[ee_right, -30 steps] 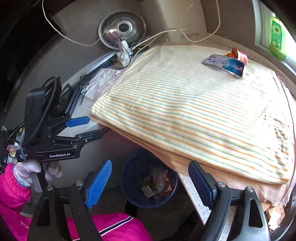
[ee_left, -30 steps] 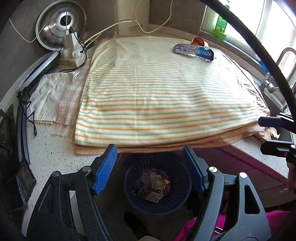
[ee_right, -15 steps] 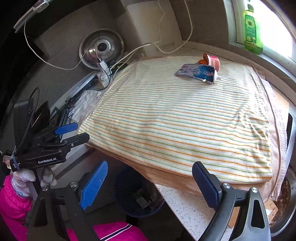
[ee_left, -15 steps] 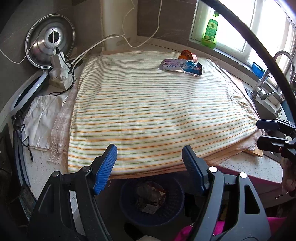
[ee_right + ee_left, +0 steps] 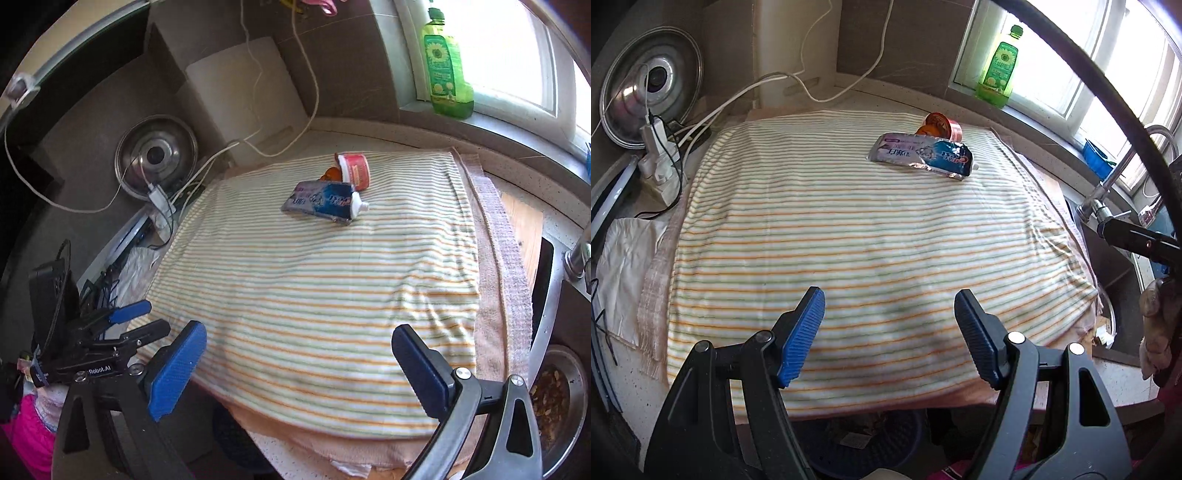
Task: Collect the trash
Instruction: 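Raise both tools back over the towel toward the toothpaste tube and red cup, then grasp the toothpaste tube by its cap end with the right tool and lift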
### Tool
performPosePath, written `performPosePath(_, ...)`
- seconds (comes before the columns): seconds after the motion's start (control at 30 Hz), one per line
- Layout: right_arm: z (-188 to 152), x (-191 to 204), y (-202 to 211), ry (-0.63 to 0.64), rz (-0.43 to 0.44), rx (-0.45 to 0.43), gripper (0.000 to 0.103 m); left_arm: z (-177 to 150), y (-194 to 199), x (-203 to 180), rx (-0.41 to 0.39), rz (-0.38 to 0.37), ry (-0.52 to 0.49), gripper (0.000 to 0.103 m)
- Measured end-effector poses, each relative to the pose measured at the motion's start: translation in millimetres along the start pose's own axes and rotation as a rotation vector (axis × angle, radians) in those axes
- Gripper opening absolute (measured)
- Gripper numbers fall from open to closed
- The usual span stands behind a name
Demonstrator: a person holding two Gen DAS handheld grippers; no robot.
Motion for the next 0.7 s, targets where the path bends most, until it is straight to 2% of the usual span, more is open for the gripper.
performPosePath(0.23,47,-43,-14,-0.076,0.038,-0.027,0.100,36,-33,-12,0.011,-0.020,0.029,0.075)
performPosePath(0.4,73,-70,-36,-0.117,0.066,-0.005,0.098,61,-55,-12,0.027,-0.019,0.053,0.075)
performPosePath(0.5,87,-82,-53,-0.128,0.089,0.010,0.088,76,-65,-10,0.013,0.012,0.063,0.075)
performPosePath(0.57,95,-89,-68,-0.133,0.093,0.039,0.071,85,-71,-6,0.013,0.018,0.083,0.075)
performPosePath(0.6,99,-94,-77,-0.141,0.102,0.053,0.067,89,-73,-4,0.011,0.024,0.093,0.075)
performPosePath(0.7,103,-104,-103,-0.191,0.146,0.091,0.048,100,-77,4,0.007,0.048,0.110,0.075)
Point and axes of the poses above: each gripper's, at about its wrist camera, not at the fingertips, and y roughly against the way its jaws point, x to its left, z to its top, the point moved 6 cm from there along -y, roughly the way its jaws point, and after that the axes turned 3 degrees about y, right-handed, at the moved point
